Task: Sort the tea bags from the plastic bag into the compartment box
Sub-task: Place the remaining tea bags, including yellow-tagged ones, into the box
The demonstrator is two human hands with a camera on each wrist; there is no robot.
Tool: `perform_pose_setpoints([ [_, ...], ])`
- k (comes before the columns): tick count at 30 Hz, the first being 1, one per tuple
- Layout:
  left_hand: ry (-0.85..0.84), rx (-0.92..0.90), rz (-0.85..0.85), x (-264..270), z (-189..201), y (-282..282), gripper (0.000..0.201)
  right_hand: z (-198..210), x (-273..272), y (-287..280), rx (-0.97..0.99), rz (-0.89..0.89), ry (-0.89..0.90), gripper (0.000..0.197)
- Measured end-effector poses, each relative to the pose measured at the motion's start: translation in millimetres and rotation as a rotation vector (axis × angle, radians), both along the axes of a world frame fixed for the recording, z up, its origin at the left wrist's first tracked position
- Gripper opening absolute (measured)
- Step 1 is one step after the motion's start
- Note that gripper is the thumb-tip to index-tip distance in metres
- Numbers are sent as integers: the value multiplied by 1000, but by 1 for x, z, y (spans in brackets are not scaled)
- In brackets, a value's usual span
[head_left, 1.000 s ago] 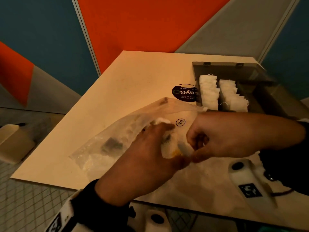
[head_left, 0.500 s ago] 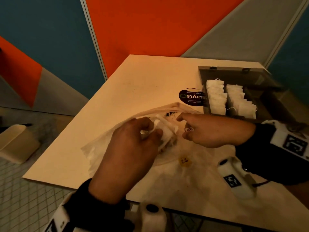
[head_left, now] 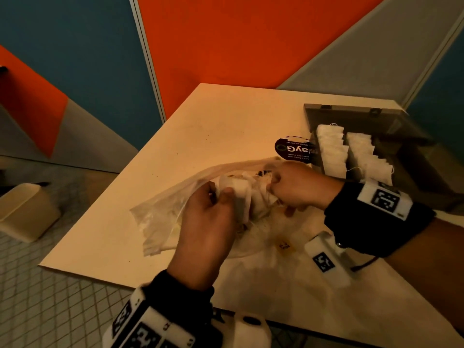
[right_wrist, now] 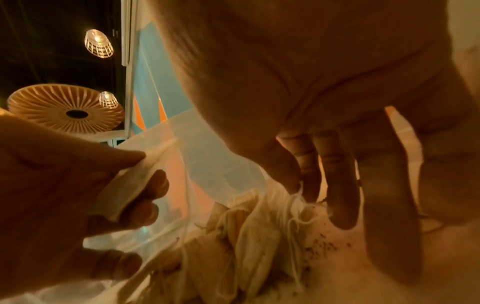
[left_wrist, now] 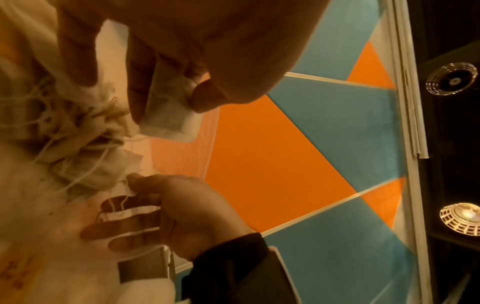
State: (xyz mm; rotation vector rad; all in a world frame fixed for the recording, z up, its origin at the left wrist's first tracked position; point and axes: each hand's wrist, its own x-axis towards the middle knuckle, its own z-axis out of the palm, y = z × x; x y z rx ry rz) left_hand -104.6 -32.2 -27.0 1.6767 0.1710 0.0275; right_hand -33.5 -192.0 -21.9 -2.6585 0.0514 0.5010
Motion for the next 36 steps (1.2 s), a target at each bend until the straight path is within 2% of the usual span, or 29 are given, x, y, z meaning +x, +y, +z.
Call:
perform_pose_setpoints([
  [2, 35, -35, -17, -2, -2, 1, 19, 4, -8, -4, 115, -68, -36, 27],
  [8, 10, -4, -74, -1, -6, 5, 19, 22, -42, -14, 444, -188, -36, 20],
  [12, 27, -70, -111, 1, -3, 0, 20, 27, -49, -21, 606, -183, -20, 21],
  [17, 41, -170, -181, 2, 0, -3, 17, 21, -50, -26, 817, -162, 101, 20],
  [21, 91, -232, -277, 2, 0, -5, 33, 18, -49, -25, 960, -123, 183, 16],
  [23, 110, -234, -302, 2, -1, -4, 31, 18, -48, -25, 975, -117, 229, 17],
  [25, 113, -226, -296, 3, -4, -2, 26, 20, -47, -25, 909, -117, 255, 22],
  [29, 79, -137, -271, 7, -9, 3, 22, 16, -47, -25, 582, -126, 175, 22],
  [31, 59, -113, -261, 7, -11, 4, 18, 14, -48, -22, 490, -158, 143, 22],
  [34, 55, -113, -237, 6, -13, 6, 24, 13, -49, -17, 471, -227, 105, 24],
  [36, 48, -115, -233, 5, -12, 8, 29, 16, -50, -14, 559, -261, 104, 32],
])
